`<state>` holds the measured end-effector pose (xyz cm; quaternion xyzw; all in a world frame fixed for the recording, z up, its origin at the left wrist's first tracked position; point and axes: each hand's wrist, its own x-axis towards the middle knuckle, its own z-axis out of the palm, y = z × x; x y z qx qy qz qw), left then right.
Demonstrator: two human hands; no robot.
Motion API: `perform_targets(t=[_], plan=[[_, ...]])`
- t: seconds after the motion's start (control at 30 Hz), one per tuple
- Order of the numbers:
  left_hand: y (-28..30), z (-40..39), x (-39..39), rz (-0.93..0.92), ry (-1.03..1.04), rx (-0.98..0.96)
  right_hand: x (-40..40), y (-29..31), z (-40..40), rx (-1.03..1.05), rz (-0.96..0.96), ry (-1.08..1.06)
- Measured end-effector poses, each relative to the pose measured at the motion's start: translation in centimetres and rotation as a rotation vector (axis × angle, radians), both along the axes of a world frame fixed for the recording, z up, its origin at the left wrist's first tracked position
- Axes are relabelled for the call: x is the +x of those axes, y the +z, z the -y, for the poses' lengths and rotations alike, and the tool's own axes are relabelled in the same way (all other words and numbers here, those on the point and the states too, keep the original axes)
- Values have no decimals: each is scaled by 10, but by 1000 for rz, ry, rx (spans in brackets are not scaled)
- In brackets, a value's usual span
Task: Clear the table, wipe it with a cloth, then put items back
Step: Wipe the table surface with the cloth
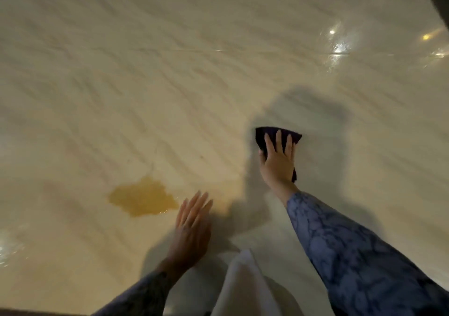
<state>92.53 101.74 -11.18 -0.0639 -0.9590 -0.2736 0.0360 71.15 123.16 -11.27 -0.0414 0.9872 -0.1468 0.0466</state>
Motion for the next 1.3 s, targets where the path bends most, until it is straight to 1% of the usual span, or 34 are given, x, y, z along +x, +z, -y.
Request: perform_targets(t=[0.03,0.07,0.17,0.23,0.37,0.43,0.5,0.57,0.67,0.73,0.8,0.87,0.9,0.97,1.07,1.13,1.23,1.3], plan=[[-1,11,14,4,7,0,3,1,14,-2,22,6],[-3,21,24,13,12,-6,7,2,28,-9,36,63],[-7,46,38,46,-70,-34,34,1,69,-43,34,368],[-11,55,40,68,-136,-71,60,-2,82,-76,21,500],[-13,57,40,71,-154,-84,105,-3,60,-77,-14,700],[-14,58,39,10,-175,-53,114,-3,31,-85,-13,707],[-17,60,38,-54,-197,-21,117,-5,-1,-82,-24,573],[-23,61,38,-86,-204,-30,119,-7,-31,-102,-47,320],[-34,61,33,-131,-234,-128,131,-6,-49,-106,-77,-96],[-35,59,30,-145,-248,-182,143,-5,-39,-62,-79,-318],[-34,59,28,-154,-264,-199,158,-5,-18,-36,-81,-485],[-32,58,28,-136,-263,-214,179,-6,10,-44,-77,-600],[-30,58,29,-114,-262,-215,191,-7,24,-56,-80,-609],[-26,56,31,-71,-256,-190,212,-8,55,-58,-88,-520],[-21,55,35,-23,-229,-141,238,-7,91,-25,-59,-287],[-19,56,35,-5,-222,-158,252,-6,103,-47,-29,-116],[-17,59,34,-4,-255,-153,272,-12,89,-45,-17,138],[-17,62,37,9,-259,-142,282,-16,61,-12,-26,287]])
